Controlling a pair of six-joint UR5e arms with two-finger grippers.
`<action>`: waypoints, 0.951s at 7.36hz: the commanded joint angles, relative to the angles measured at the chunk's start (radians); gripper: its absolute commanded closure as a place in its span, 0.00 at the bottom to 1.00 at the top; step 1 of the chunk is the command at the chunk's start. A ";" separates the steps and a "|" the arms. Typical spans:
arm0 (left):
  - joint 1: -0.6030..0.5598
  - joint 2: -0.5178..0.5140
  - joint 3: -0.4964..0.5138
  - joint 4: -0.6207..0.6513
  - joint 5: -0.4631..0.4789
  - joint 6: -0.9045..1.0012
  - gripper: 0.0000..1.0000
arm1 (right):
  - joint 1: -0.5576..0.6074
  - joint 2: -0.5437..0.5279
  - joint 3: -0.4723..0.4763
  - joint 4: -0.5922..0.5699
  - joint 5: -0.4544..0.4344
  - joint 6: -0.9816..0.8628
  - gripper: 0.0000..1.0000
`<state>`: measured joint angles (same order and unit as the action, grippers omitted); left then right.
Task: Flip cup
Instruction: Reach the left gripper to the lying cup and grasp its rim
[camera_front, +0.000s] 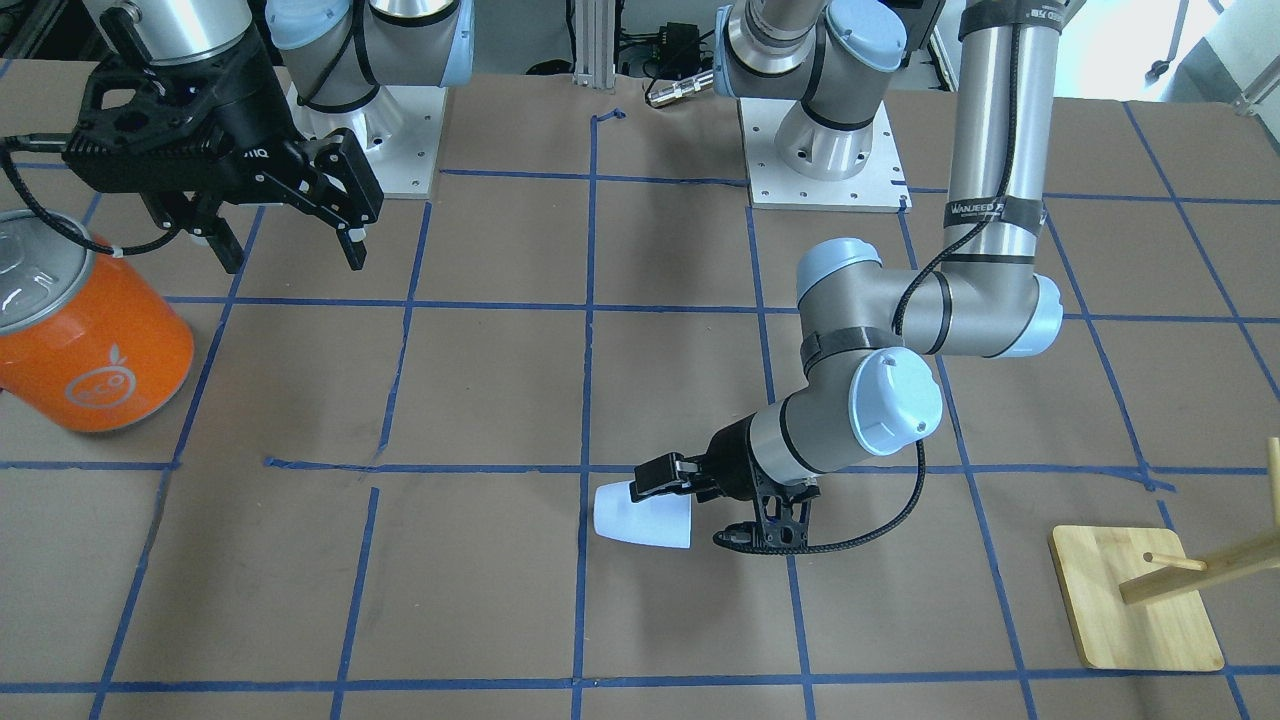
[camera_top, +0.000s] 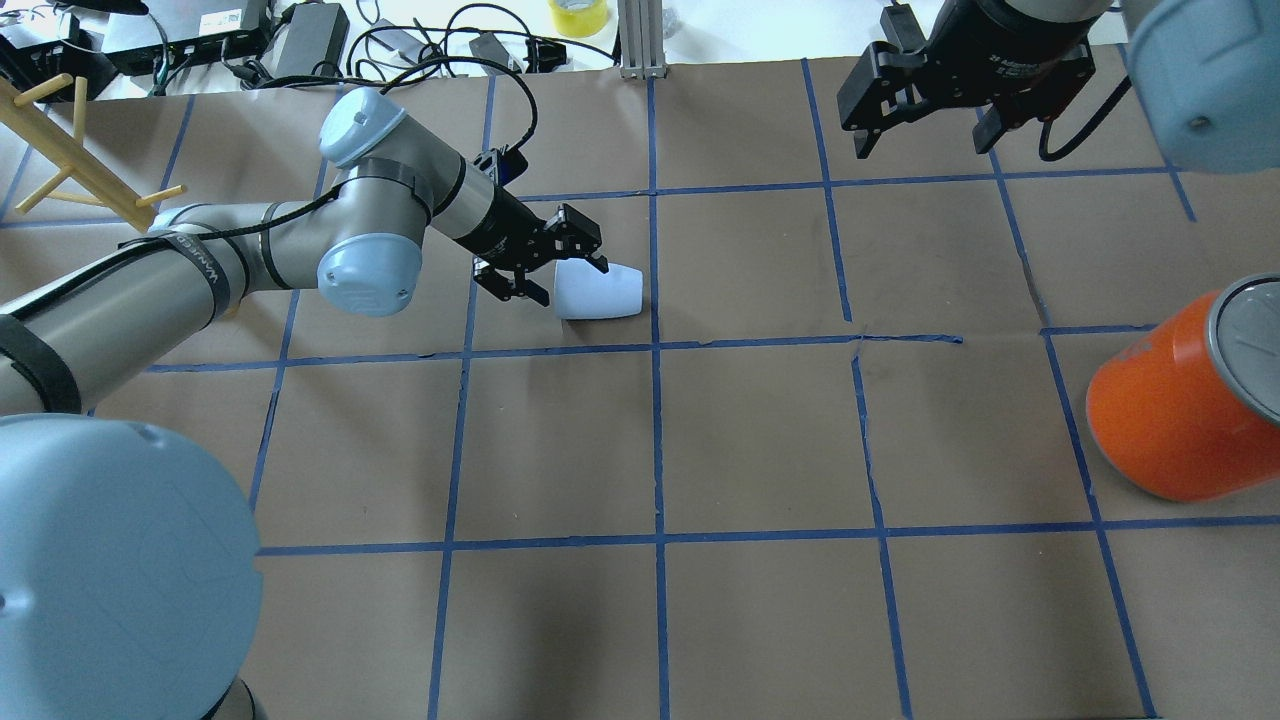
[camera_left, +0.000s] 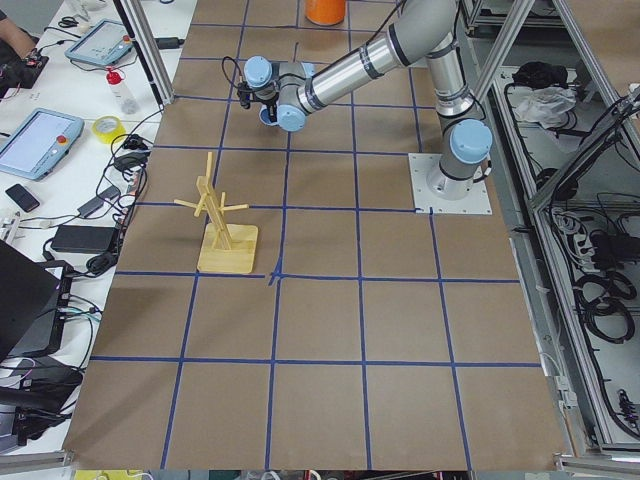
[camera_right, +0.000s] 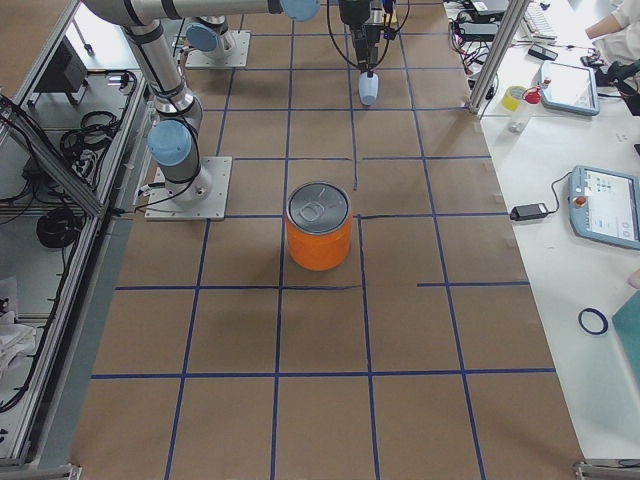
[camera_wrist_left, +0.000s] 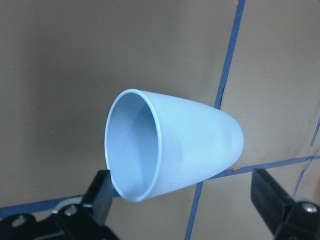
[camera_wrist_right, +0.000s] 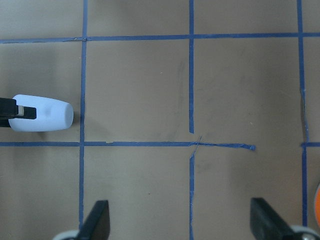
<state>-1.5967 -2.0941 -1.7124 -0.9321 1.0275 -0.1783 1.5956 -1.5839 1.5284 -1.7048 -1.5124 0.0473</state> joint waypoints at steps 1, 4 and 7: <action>-0.023 -0.010 0.002 0.009 -0.003 -0.010 0.68 | -0.003 -0.011 -0.004 0.065 -0.006 0.060 0.00; -0.026 -0.001 0.028 0.006 0.006 -0.114 1.00 | -0.003 -0.014 -0.007 0.111 -0.018 0.045 0.00; -0.028 0.009 0.097 -0.022 0.123 -0.182 1.00 | 0.000 -0.019 -0.002 0.114 -0.018 0.036 0.00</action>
<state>-1.6241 -2.0856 -1.6322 -0.9428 1.0984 -0.3426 1.5934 -1.6017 1.5236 -1.5923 -1.5287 0.0846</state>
